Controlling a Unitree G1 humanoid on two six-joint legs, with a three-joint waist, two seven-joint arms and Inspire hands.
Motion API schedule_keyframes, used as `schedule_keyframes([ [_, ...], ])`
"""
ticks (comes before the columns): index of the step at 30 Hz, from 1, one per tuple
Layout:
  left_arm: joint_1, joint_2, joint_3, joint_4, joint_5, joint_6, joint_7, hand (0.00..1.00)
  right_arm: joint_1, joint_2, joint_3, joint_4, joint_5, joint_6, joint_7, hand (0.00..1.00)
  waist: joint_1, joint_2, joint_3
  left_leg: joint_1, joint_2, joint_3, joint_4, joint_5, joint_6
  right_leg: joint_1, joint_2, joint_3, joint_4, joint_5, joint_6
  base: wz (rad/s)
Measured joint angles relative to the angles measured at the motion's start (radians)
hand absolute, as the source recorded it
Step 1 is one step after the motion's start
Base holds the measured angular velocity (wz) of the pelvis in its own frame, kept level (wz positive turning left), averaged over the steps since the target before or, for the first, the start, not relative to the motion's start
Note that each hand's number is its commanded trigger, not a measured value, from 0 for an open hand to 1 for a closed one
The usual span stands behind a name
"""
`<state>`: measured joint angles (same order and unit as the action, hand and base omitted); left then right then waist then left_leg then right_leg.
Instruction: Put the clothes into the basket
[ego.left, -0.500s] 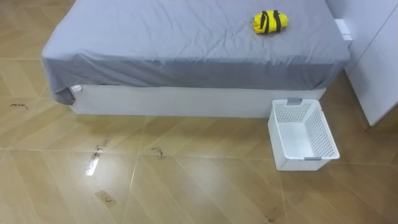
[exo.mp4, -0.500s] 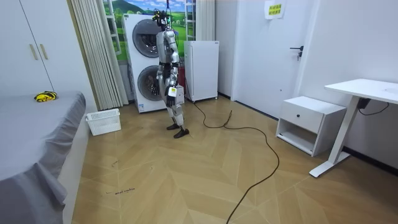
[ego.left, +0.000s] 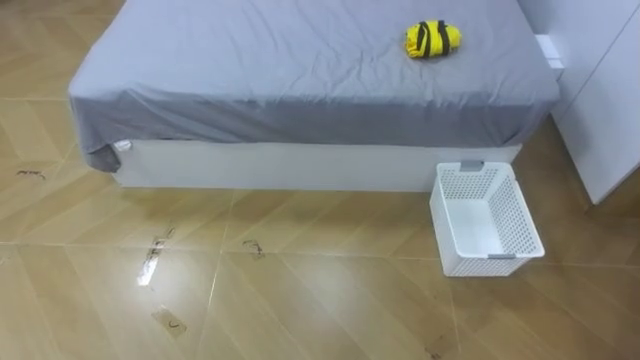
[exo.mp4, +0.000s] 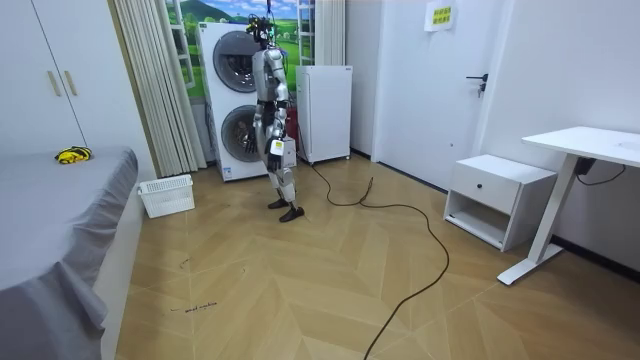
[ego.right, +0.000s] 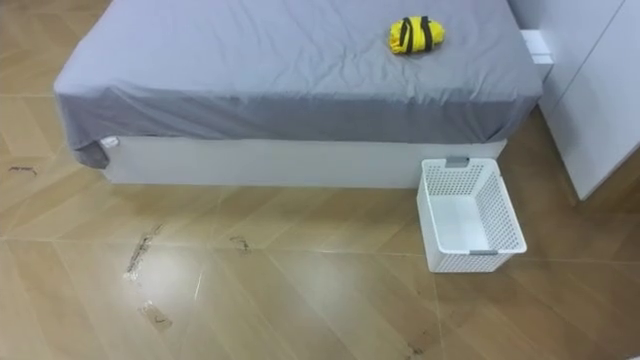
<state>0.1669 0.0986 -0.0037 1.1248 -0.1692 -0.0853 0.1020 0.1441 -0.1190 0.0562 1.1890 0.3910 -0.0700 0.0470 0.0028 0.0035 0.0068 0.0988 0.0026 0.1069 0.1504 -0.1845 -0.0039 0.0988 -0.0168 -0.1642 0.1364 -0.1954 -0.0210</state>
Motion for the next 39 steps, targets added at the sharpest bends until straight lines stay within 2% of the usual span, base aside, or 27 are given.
schedule_keyframes([
  [8,0.007,-0.003,0.002,0.015,-0.089,0.003,-0.010,0.00,-0.001,0.000,-0.003,0.000,-0.004,0.005,0.015,0.00,-0.001,0.005,-0.0044,-0.002,0.001,0.002,0.002,0.000,0.000,-0.002,0.001,-0.001,-0.001,-0.001,-0.002,0.00],
  [11,0.009,-0.006,0.033,0.014,-0.089,0.007,-0.026,0.00,-0.002,0.000,-0.011,0.000,-0.017,0.007,0.041,0.00,0.004,0.005,-0.0061,-0.023,0.011,0.007,0.055,-0.023,-0.007,-0.011,0.005,-0.002,0.013,-0.013,-0.009,-0.07],
  [13,0.010,-0.004,0.050,0.013,-0.124,0.008,-0.032,0.00,-0.009,0.002,-0.011,-0.001,-0.026,0.007,0.054,0.00,0.005,-0.005,-0.0051,-0.074,0.025,0.018,0.175,-0.055,-0.011,-0.032,0.005,0.000,0.067,-0.045,-0.018,-0.02],
  [14,0.008,-0.003,0.055,0.013,-0.141,0.008,-0.032,0.00,-0.009,0.001,-0.010,-0.001,-0.024,0.007,0.058,0.00,0.006,-0.009,-0.0034,-0.087,0.029,0.026,0.211,-0.058,-0.012,-0.034,0.003,0.001,0.082,-0.053,-0.020,-0.11],
  [17,0.021,-0.001,0.065,0.003,-0.196,0.005,-0.037,0.00,-0.011,0.000,-0.009,-0.003,-0.018,0.006,0.068,0.00,0.014,-0.014,0.0001,-0.184,0.062,0.028,0.437,-0.067,-0.011,-0.025,0.012,0.027,0.107,-0.075,-0.038,-0.09],
  [18,0.021,-0.001,0.076,0.001,-0.214,-0.001,-0.045,0.00,-0.007,-0.002,-0.010,0.000,-0.007,0.006,0.070,0.00,0.013,-0.013,0.0003,-0.237,0.077,0.026,0.524,-0.074,-0.005,-0.008,0.022,0.035,0.111,-0.088,-0.052,0.10],
  [19,0.021,-0.002,0.076,-0.003,-0.218,-0.005,-0.045,0.00,-0.005,-0.003,-0.010,0.000,-0.003,0.006,0.068,0.00,0.008,-0.013,-0.0002,-0.258,0.070,0.026,0.524,-0.080,0.005,-0.003,0.022,0.037,0.115,-0.098,-0.059,0.26],
  [20,0.017,-0.003,0.071,-0.011,-0.241,-0.012,-0.045,0.00,-0.005,-0.007,-0.010,0.000,0.008,0.007,0.062,0.00,0.003,-0.015,0.0010,-0.318,0.051,0.029,0.484,-0.082,0.010,-0.005,0.015,0.037,0.128,-0.116,-0.060,0.17],
  [21,0.017,-0.004,0.063,-0.030,-0.267,-0.015,-0.044,0.00,-0.009,-0.010,-0.010,0.000,0.016,0.008,0.060,0.00,0.006,-0.020,-0.0014,-0.378,0.026,0.033,0.402,-0.068,0.004,-0.011,0.005,0.041,0.141,-0.133,-0.057,0.00],
  [22,0.023,-0.006,0.059,-0.037,-0.294,-0.028,-0.044,0.00,-0.011,-0.010,-0.011,0.000,0.016,0.009,0.060,0.00,0.013,-0.022,-0.0022,-0.426,0.007,0.031,0.285,-0.026,-0.009,-0.009,0.001,0.050,0.141,-0.146,-0.052,-0.23],
  [23,0.025,-0.006,0.059,-0.037,-0.303,-0.033,-0.044,0.00,-0.012,-0.010,-0.011,0.000,0.016,0.012,0.060,0.00,0.020,-0.021,-0.0021,-0.442,0.004,0.029,0.221,0.008,-0.008,-0.003,-0.002,0.054,0.141,-0.154,-0.050,-0.45],
  [24,0.034,-0.006,0.061,-0.036,-0.321,-0.042,-0.041,0.00,-0.010,-0.007,-0.007,0.001,0.015,0.022,0.060,0.00,0.035,-0.018,0.0000,-0.461,0.003,0.028,0.135,0.086,-0.012,0.015,-0.012,0.061,0.138,-0.170,-0.045,-0.52],
  [25,0.046,-0.006,0.065,-0.037,-0.325,-0.050,-0.039,0.00,-0.009,-0.006,0.001,0.001,0.014,0.028,0.060,0.00,0.036,-0.022,0.0004,-0.468,0.001,0.031,0.072,0.154,-0.006,0.037,-0.021,0.076,0.135,-0.188,-0.030,-0.48],
  [26,0.049,-0.007,0.069,-0.037,-0.331,-0.050,-0.040,0.00,-0.008,-0.006,0.002,0.001,0.011,0.029,0.060,0.00,0.036,-0.024,0.0008,-0.471,0.000,0.032,0.060,0.192,0.003,0.044,-0.026,0.083,0.135,-0.198,-0.023,-0.33],
  [27,0.055,-0.006,0.072,-0.037,-0.332,-0.051,-0.040,0.00,-0.008,-0.006,0.001,0.000,0.004,0.030,0.057,0.00,0.036,-0.029,-0.0010,-0.481,-0.011,0.036,0.062,0.263,0.017,0.059,-0.042,0.103,0.134,-0.221,-0.008,-0.21],
  [28,0.059,-0.006,0.079,-0.037,-0.335,-0.051,-0.045,0.00,-0.009,-0.005,-0.007,-0.006,-0.003,0.030,0.053,0.00,0.028,-0.044,-0.0086,-0.500,-0.038,0.046,0.101,0.275,0.066,0.062,-0.067,0.124,0.132,-0.239,0.005,-0.13],
  [29,0.055,-0.004,0.082,-0.037,-0.338,-0.052,-0.046,0.00,-0.005,-0.002,-0.014,-0.011,-0.006,0.028,0.051,0.00,0.026,-0.050,-0.0109,-0.509,-0.051,0.058,0.132,0.246,0.073,0.060,-0.086,0.125,0.126,-0.243,0.012,-0.15],
  [30,0.045,-0.001,0.079,-0.038,-0.337,-0.054,-0.048,0.00,-0.006,-0.001,-0.031,-0.017,-0.016,0.026,0.048,0.00,0.026,-0.063,-0.0006,-0.525,-0.063,0.088,0.203,0.195,0.079,0.063,-0.113,0.124,0.123,-0.245,0.031,-0.26],
  [31,0.049,-0.002,0.079,-0.035,-0.338,-0.052,-0.050,0.00,-0.005,-0.003,-0.037,-0.023,-0.017,0.021,0.042,0.00,0.033,-0.066,0.0008,-0.533,-0.065,0.111,0.277,0.127,0.089,0.078,-0.134,0.123,0.135,-0.234,0.056,-0.39],
  [32,0.053,-0.002,0.079,-0.034,-0.338,-0.052,-0.054,0.00,-0.005,-0.003,-0.038,-0.025,-0.018,0.016,0.037,0.00,0.036,-0.064,0.0004,-0.535,-0.061,0.116,0.315,0.093,0.090,0.080,-0.141,0.122,0.157,-0.230,0.064,-0.36],
  [33,0.057,0.001,0.078,-0.027,-0.340,-0.052,-0.062,0.00,-0.007,-0.002,-0.035,-0.034,-0.014,0.009,0.026,0.00,0.033,-0.058,0.0031,-0.531,-0.048,0.141,0.400,0.031,0.107,0.072,-0.151,0.128,0.254,-0.216,0.086,-0.24],
  [34,0.058,0.004,0.076,-0.024,-0.341,-0.051,-0.065,0.00,-0.005,0.000,-0.032,-0.034,-0.008,0.005,0.022,0.00,0.032,-0.057,0.0039,-0.517,-0.047,0.150,0.414,0.006,0.114,0.056,-0.156,0.124,0.326,-0.203,0.101,-0.06],
  [35,0.056,0.007,0.070,-0.024,-0.341,-0.051,-0.063,0.00,-0.004,0.001,-0.030,-0.036,-0.003,0.005,0.013,0.00,0.024,-0.056,0.0019,-0.466,-0.053,0.158,0.410,-0.048,0.113,0.014,-0.163,0.114,0.486,-0.143,0.104,0.21],
  [36,0.044,0.008,0.057,-0.027,-0.338,-0.051,-0.056,0.00,-0.002,0.000,-0.033,-0.040,-0.002,0.003,-0.002,0.00,0.022,-0.045,-0.0024,-0.414,-0.064,0.159,0.388,-0.084,0.116,-0.033,-0.179,0.089,0.631,-0.032,0.102,0.35],
  [37,0.026,0.005,0.046,-0.025,-0.314,-0.051,-0.050,0.00,-0.002,-0.003,-0.037,-0.047,-0.002,-0.003,-0.012,0.00,0.024,-0.039,-0.0024,-0.358,-0.071,0.155,0.347,-0.102,0.123,-0.085,-0.190,0.075,0.747,0.076,0.080,0.21],
  [38,0.019,0.003,0.041,-0.026,-0.303,-0.051,-0.047,0.00,-0.004,-0.005,-0.040,-0.053,0.000,-0.005,-0.015,0.00,0.036,-0.032,-0.0008,-0.332,-0.070,0.152,0.327,-0.108,0.123,-0.120,-0.190,0.070,0.795,0.064,0.071,-0.16],
  [39,0.009,-0.002,0.042,-0.029,-0.281,-0.051,-0.043,0.00,-0.023,-0.006,-0.041,-0.087,0.000,-0.005,-0.023,0.00,0.058,-0.011,0.0046,-0.277,-0.065,0.127,0.281,-0.110,0.120,-0.212,-0.170,0.052,0.870,-0.011,0.044,-0.41],
])
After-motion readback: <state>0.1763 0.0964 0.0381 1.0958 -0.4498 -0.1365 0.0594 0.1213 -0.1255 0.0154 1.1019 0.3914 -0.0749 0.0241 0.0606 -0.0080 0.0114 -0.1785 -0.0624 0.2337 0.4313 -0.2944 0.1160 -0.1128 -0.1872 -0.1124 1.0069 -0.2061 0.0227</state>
